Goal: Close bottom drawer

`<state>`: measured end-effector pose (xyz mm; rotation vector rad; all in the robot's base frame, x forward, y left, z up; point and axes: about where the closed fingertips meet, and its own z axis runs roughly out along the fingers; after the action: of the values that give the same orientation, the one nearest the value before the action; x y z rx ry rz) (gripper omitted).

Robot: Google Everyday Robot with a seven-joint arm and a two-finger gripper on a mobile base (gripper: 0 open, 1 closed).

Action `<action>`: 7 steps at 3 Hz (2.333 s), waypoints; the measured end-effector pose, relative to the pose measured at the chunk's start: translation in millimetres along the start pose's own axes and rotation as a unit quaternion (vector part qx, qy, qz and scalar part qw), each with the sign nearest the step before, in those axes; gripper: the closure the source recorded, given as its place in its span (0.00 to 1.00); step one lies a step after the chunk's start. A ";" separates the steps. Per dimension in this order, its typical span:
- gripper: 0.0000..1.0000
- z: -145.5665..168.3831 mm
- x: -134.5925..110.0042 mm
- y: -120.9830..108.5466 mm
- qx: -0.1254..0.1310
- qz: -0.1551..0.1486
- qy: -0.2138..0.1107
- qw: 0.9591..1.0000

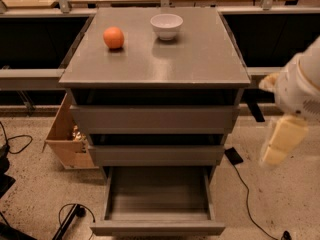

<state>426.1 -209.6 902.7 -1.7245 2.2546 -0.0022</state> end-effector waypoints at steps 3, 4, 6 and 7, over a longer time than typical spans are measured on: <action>0.00 236.9 98.5 87.9 -0.077 0.068 0.023 0.994; 0.00 273.2 106.8 103.9 -0.120 0.098 0.019 0.988; 0.00 302.2 105.2 107.7 -0.135 0.103 0.014 0.985; 0.00 387.2 124.5 133.6 -0.146 0.099 0.009 0.984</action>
Offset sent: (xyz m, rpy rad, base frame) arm -0.0580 -0.0290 -0.3058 0.0095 0.2048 -0.1109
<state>363.2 -220.0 479.4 -1.6268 2.5341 0.3749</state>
